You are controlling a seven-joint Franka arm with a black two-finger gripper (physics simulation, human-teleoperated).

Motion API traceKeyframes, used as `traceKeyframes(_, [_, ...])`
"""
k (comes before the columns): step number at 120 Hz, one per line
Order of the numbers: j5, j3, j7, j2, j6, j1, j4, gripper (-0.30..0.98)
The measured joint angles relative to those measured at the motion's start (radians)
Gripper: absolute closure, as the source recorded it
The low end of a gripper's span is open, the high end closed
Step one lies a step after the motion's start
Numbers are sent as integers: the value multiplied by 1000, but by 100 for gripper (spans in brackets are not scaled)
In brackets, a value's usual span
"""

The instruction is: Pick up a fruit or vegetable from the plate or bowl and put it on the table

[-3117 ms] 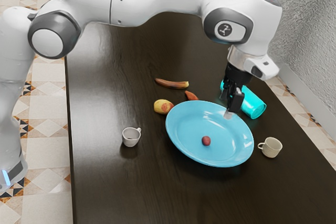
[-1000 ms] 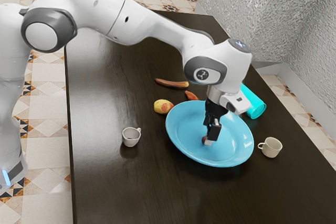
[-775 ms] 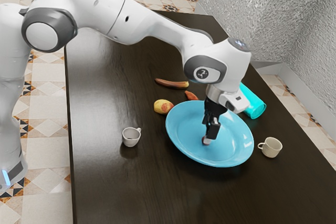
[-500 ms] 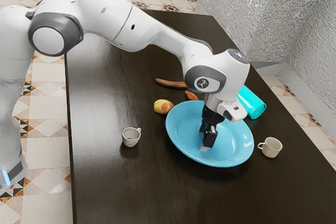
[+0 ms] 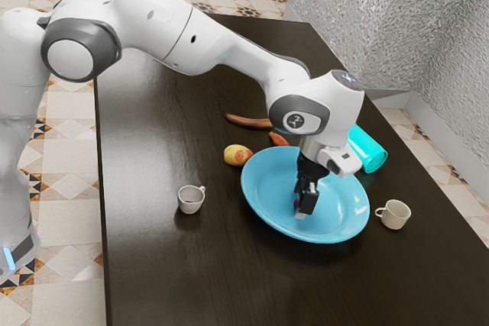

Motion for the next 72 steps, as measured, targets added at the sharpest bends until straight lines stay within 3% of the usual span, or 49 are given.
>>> traceKeyframes(72, [7, -2, 6, -5, 1, -3, 7, 37])
